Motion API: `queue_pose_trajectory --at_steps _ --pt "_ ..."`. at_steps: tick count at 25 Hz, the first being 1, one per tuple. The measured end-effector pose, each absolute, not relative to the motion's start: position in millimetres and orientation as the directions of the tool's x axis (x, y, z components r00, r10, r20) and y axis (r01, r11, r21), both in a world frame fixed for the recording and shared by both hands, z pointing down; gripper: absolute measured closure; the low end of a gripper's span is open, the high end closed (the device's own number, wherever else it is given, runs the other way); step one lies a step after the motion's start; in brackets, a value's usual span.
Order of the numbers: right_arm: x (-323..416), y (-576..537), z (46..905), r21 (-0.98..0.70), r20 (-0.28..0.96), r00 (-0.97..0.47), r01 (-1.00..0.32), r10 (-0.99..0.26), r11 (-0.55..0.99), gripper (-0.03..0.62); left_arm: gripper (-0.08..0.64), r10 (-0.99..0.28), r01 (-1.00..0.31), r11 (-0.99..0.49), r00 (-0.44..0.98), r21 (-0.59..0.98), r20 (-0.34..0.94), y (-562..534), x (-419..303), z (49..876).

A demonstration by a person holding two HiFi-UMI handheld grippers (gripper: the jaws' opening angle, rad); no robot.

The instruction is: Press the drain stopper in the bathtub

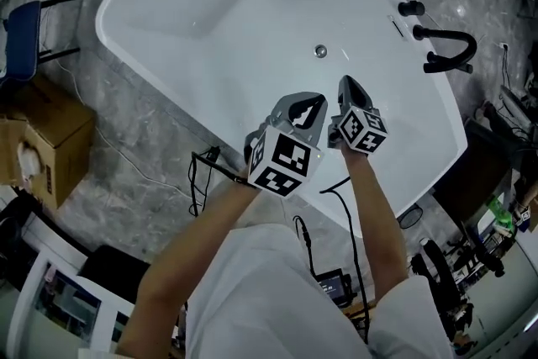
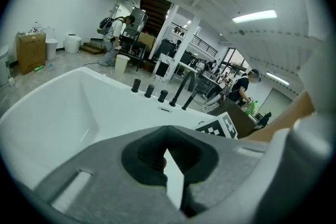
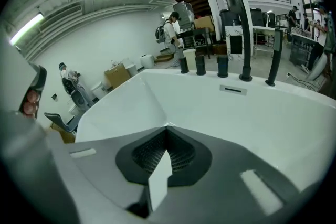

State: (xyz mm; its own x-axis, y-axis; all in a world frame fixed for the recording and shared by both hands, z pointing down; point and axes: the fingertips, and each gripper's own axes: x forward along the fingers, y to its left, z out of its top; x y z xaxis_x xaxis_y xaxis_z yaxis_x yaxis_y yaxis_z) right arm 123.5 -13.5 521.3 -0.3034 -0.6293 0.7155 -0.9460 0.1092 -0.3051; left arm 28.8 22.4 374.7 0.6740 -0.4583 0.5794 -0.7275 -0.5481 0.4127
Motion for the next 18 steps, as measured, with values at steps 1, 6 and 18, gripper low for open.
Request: queue_pose_trajectory --at_steps 1,6,18 --pt "119 -10 507 -0.313 0.705 -0.319 -0.941 -0.633 0.126 0.591 0.561 -0.460 -0.726 -0.551 0.675 0.411 0.576 28 29 366" --pt "93 11 425 -0.332 0.649 -0.387 -0.919 -0.655 0.214 0.591 0.561 -0.493 -0.726 -0.550 0.682 0.413 0.541 57 23 311" --pt "51 39 241 -0.289 0.469 -0.482 -0.876 -0.740 0.387 0.592 0.561 -0.593 -0.727 -0.568 0.686 0.386 0.421 107 -11 195"
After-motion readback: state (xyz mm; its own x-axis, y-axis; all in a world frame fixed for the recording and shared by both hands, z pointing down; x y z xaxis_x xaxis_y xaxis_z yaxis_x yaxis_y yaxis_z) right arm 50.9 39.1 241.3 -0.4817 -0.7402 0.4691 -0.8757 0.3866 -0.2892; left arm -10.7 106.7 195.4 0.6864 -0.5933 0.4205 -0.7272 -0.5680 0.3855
